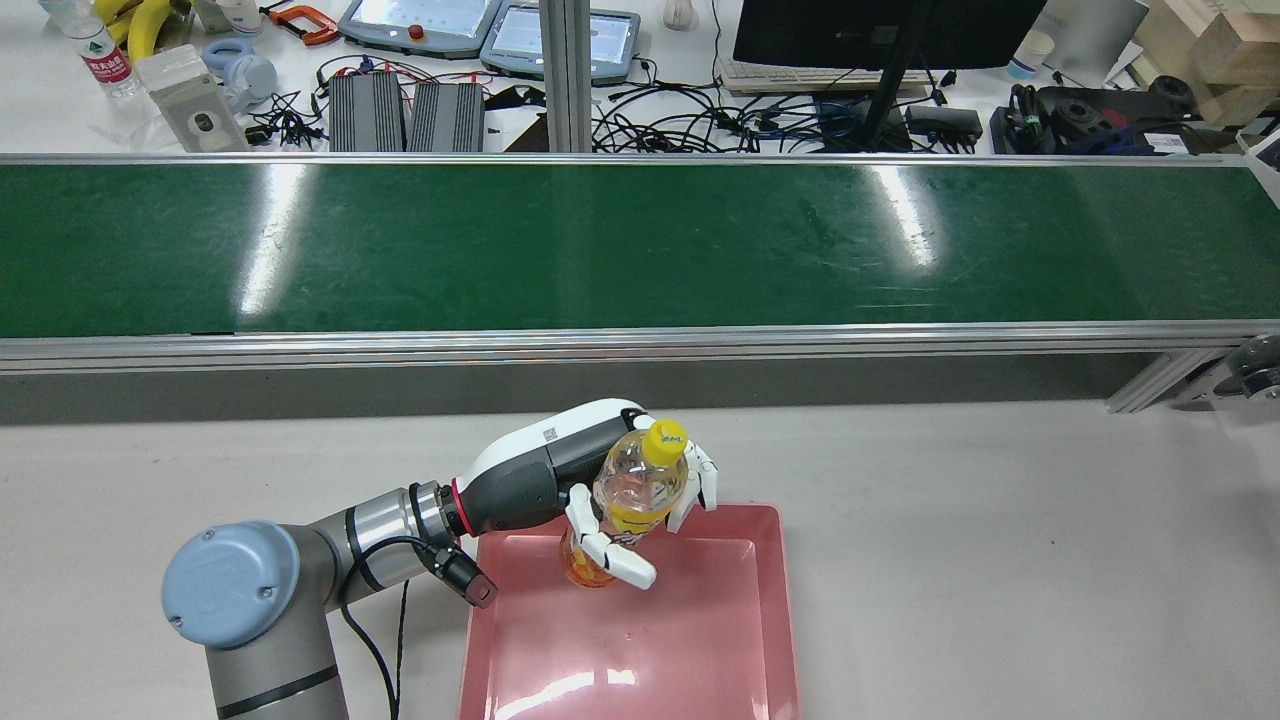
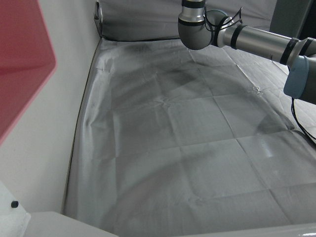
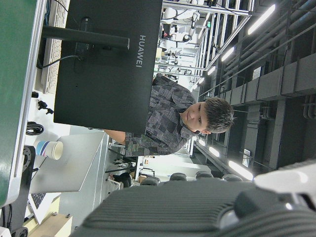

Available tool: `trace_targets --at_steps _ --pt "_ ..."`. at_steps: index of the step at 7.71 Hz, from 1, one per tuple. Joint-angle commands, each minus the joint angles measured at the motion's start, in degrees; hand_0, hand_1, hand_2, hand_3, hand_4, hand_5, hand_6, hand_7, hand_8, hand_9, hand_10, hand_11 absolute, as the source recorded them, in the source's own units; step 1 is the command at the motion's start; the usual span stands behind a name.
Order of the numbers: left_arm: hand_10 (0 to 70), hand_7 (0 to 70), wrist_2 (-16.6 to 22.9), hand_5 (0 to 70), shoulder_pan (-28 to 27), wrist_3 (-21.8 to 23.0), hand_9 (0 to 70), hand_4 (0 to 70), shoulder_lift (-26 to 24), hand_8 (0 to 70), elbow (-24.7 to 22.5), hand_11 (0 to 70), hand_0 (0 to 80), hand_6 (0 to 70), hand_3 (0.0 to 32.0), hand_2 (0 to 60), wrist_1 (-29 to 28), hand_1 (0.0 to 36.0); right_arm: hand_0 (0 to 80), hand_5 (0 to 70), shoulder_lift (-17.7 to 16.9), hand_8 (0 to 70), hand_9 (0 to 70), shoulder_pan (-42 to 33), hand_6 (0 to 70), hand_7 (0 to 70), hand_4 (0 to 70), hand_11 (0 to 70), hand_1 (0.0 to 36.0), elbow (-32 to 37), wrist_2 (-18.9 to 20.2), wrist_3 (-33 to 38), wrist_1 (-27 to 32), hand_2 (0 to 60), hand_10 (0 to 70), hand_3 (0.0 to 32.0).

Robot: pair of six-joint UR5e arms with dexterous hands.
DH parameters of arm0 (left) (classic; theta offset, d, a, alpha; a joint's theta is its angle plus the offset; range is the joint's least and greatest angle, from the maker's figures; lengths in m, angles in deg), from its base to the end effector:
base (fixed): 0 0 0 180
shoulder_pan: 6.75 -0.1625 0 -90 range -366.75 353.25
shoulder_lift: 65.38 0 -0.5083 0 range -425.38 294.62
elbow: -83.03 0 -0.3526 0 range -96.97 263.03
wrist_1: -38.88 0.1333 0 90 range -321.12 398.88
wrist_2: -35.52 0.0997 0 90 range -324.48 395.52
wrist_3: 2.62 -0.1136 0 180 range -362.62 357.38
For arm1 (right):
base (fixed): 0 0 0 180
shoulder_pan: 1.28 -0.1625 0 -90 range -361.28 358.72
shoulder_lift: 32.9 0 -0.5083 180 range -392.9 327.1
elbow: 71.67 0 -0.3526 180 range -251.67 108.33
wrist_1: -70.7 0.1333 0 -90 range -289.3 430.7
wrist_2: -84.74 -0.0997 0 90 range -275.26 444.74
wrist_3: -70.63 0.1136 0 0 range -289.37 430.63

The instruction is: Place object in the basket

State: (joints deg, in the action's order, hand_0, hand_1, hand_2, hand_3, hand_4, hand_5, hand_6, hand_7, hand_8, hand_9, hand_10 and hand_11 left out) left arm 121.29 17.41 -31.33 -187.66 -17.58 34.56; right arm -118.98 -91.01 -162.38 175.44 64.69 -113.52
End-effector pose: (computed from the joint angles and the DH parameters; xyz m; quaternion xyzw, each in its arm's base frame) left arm 0.5624 -0.4076 0.3369 -0.2835 0.8863 -0.2726 0.2445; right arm 0.1296 -0.5011 0.7400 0.0308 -0.7090 0.7033 0.0425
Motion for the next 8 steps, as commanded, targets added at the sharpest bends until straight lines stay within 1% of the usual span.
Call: trace_targets --at_steps 1,2,3,4,6,8 --pt "6.2 5.3 -0.1 5.5 -1.1 0.1 11.4 13.6 3.5 6.9 -0.6 9.9 49.7 0.0 0.0 0.0 -6.2 5.2 0.0 0.0 0.0 0.0 0.0 0.0 0.0 0.0 0.0 0.0 0.0 0.0 0.0 0.0 0.0 0.0 0.0 0.0" --pt "4.3 3.6 0.1 1.8 -1.1 0.2 8.6 12.8 3.5 4.6 -1.8 7.4 50.9 0.0 0.0 0.0 -6.2 6.4 0.0 0.0 -0.1 0.0 0.0 0.0 0.0 0.0 0.0 0.0 0.0 0.0 0.0 0.1 0.0 0.0 0.0 0.0" --pt "3.5 2.5 0.1 1.5 -0.9 0.1 8.5 12.6 3.5 4.5 -2.3 6.3 51.2 0.0 0.0 0.0 -6.1 6.4 0.0 0.0 0.0 0.0 0.0 0.0 0.0 0.0 0.0 0.0 0.0 0.0 0.0 0.0 0.0 0.0 0.0 0.0" --pt "4.1 3.0 0.1 0.9 -0.8 0.4 8.7 12.8 3.5 4.6 -2.3 7.2 51.2 0.0 0.0 0.0 -6.0 5.8 0.0 0.0 0.0 0.0 0.0 0.0 0.0 0.0 0.0 0.0 0.0 0.0 0.0 0.0 0.0 0.0 0.0 0.0" --pt "3.4 2.2 0.1 2.3 -0.3 0.8 9.1 13.8 3.4 4.9 -3.6 6.1 50.9 0.0 0.0 0.0 -4.3 5.6 0.0 0.0 0.0 0.0 0.0 0.0 0.0 0.0 0.0 0.0 0.0 0.0 0.0 0.1 0.0 0.0 0.0 0.0" --pt "3.5 2.0 0.1 2.5 0.4 1.5 9.1 13.6 3.4 4.9 -6.8 6.2 50.7 0.0 0.0 0.0 -0.7 5.8 0.0 0.0 -0.1 0.0 0.0 0.0 0.0 0.0 0.0 0.0 0.0 0.0 0.0 0.0 0.0 0.0 0.0 0.0"
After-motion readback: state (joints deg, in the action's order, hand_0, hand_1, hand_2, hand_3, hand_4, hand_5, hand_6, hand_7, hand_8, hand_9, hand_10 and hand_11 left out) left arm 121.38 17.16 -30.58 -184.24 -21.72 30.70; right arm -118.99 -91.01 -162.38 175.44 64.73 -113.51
